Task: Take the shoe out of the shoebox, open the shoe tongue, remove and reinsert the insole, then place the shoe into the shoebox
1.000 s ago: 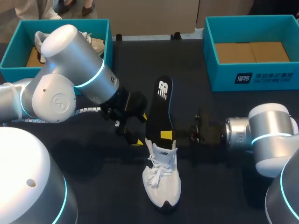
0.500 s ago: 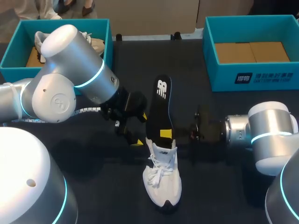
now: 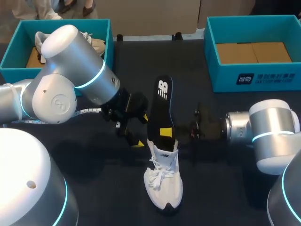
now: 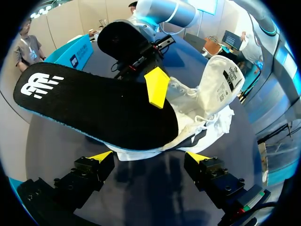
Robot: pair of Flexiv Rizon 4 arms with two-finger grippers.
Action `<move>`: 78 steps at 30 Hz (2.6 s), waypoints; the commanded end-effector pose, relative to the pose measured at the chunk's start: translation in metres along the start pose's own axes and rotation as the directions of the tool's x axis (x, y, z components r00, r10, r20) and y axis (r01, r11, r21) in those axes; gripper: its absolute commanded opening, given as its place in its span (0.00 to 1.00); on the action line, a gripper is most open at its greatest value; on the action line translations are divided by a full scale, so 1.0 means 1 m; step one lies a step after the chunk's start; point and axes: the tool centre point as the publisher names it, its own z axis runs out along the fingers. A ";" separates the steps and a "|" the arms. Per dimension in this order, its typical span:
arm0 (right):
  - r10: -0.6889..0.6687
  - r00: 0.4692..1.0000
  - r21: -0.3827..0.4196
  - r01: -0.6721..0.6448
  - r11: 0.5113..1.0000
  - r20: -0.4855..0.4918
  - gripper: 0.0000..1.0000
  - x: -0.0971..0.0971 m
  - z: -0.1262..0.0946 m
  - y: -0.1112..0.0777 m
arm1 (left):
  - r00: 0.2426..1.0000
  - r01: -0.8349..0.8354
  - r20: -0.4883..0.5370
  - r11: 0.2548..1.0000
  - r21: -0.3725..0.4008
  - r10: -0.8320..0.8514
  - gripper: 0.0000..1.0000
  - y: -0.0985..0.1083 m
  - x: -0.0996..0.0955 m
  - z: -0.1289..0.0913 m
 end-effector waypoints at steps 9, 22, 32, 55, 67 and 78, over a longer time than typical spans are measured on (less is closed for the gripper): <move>-0.025 1.000 0.014 0.025 1.000 -0.014 0.33 -0.001 0.008 0.020 | 1.000 -0.001 -0.001 1.000 0.001 0.001 1.00 0.000 0.000 0.001; -0.027 0.999 -0.052 0.026 0.998 -0.024 0.16 -0.012 0.008 0.037 | 1.000 -0.001 -0.001 1.000 0.001 0.001 1.00 0.000 0.000 0.001; 0.013 1.000 -0.055 -0.013 0.998 0.000 0.00 -0.017 0.007 0.027 | 1.000 -0.001 -0.001 1.000 0.001 0.001 1.00 0.000 0.000 0.001; 0.089 0.996 -0.026 -0.089 0.996 -0.010 0.00 -0.001 0.009 -0.032 | 1.000 -0.001 -0.001 1.000 0.001 0.001 1.00 0.000 0.000 0.001; 0.038 0.999 -0.023 -0.038 0.999 -0.019 0.41 0.009 0.013 -0.017 | 1.000 -0.001 -0.001 1.000 0.001 0.001 1.00 0.000 0.000 0.001; 0.002 0.999 -0.031 -0.003 1.000 -0.034 0.38 0.006 0.014 0.001 | 1.000 -0.001 -0.001 1.000 0.001 0.001 1.00 0.000 0.000 0.001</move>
